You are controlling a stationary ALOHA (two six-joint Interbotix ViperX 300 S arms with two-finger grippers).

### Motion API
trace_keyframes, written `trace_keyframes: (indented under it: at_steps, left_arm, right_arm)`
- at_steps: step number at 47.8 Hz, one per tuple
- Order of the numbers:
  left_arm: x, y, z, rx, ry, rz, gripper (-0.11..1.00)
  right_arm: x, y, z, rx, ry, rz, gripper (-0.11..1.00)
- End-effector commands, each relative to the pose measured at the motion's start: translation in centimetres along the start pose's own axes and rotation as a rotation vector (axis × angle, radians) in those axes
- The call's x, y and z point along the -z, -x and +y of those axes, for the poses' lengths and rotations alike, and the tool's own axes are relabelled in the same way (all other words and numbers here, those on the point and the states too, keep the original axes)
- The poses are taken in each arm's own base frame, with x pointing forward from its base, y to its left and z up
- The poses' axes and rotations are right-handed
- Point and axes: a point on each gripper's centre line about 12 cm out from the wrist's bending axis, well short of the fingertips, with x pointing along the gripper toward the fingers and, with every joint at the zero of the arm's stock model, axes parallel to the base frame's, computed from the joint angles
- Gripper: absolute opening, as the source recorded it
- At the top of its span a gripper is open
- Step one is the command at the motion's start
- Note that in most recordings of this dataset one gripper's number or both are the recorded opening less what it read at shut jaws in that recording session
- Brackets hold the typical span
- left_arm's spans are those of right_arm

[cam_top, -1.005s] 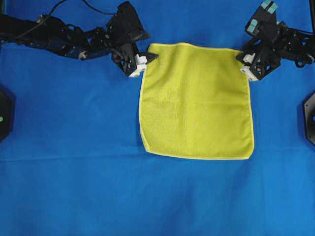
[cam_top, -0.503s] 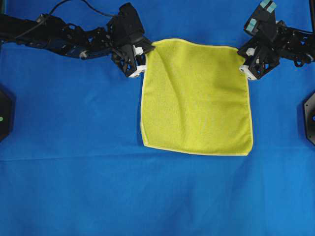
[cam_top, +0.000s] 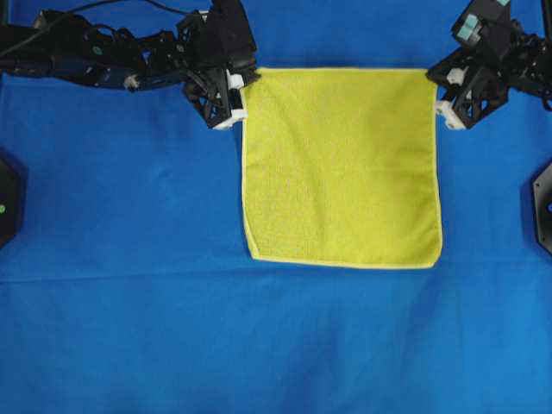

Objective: Fold the yellow towel.
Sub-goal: 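Pull both top corners down toward the bottom edge, folding in half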

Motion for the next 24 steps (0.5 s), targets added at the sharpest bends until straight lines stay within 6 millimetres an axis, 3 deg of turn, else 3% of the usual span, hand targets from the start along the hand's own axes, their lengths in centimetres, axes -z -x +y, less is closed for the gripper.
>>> trace_keyframes:
  at_steps: [1, 13, 24]
  left_arm:
    - [-1.6, 0.8, 0.0, -0.003, -0.008, -0.049, 0.03]
    - [-1.9, 1.2, -1.6, 0.026, -0.034, -0.059, 0.03]
    - [-1.4, 2.3, -5.6, 0.105, -0.118, -0.055, 0.03]
  right_arm:
    - [-0.6, 0.5, 0.1, -0.004, -0.002, -0.028, 0.03]
    - [-0.2, 0.7, 1.7, -0.047, 0.009, -0.022, 0.03]
    - [1.6, 2.0, 5.2, -0.153, 0.023, 0.055, 0.03]
